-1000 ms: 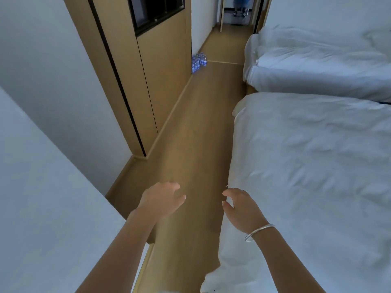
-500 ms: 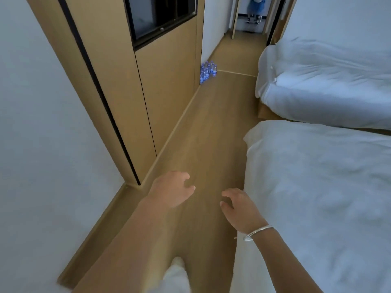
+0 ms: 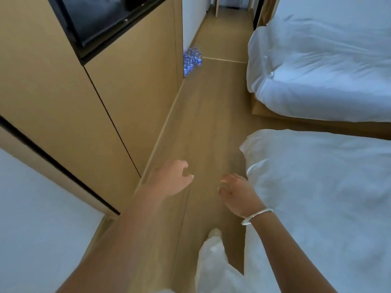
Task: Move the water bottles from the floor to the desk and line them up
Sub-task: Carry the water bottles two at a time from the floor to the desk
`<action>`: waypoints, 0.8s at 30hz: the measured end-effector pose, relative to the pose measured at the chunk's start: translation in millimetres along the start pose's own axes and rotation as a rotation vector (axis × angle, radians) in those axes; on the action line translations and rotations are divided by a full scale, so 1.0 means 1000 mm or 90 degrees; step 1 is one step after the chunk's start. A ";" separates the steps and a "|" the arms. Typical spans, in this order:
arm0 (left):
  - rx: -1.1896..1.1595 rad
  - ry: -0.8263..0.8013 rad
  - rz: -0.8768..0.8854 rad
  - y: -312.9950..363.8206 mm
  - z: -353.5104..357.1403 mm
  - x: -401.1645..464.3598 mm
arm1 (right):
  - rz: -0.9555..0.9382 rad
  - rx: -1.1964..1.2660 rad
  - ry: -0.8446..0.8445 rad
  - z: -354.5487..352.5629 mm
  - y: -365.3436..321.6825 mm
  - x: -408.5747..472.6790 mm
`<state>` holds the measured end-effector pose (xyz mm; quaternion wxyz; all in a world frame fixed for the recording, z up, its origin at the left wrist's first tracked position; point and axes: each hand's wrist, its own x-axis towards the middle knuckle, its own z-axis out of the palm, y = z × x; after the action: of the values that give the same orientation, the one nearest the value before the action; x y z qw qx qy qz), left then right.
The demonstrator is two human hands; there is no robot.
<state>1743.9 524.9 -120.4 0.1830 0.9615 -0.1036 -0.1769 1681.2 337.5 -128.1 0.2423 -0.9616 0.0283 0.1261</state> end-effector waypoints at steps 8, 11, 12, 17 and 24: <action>0.035 0.011 -0.010 0.050 -0.052 0.190 | -0.016 -0.023 0.019 -0.087 0.053 0.185; 0.046 0.020 -0.022 0.067 -0.077 0.255 | -0.018 -0.031 0.018 -0.127 0.069 0.250; 0.046 0.027 -0.026 0.071 -0.085 0.276 | -0.020 -0.035 0.016 -0.138 0.073 0.271; 0.048 0.036 -0.041 0.083 -0.115 0.371 | -0.039 -0.047 0.001 -0.173 0.085 0.370; 0.042 0.047 -0.052 0.079 -0.153 0.514 | -0.058 -0.049 0.000 -0.206 0.094 0.510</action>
<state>2262.1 365.6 -112.3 0.1477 0.9762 -0.0634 -0.1454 2210.6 160.5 -126.6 0.2106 -0.9704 -0.0203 0.1162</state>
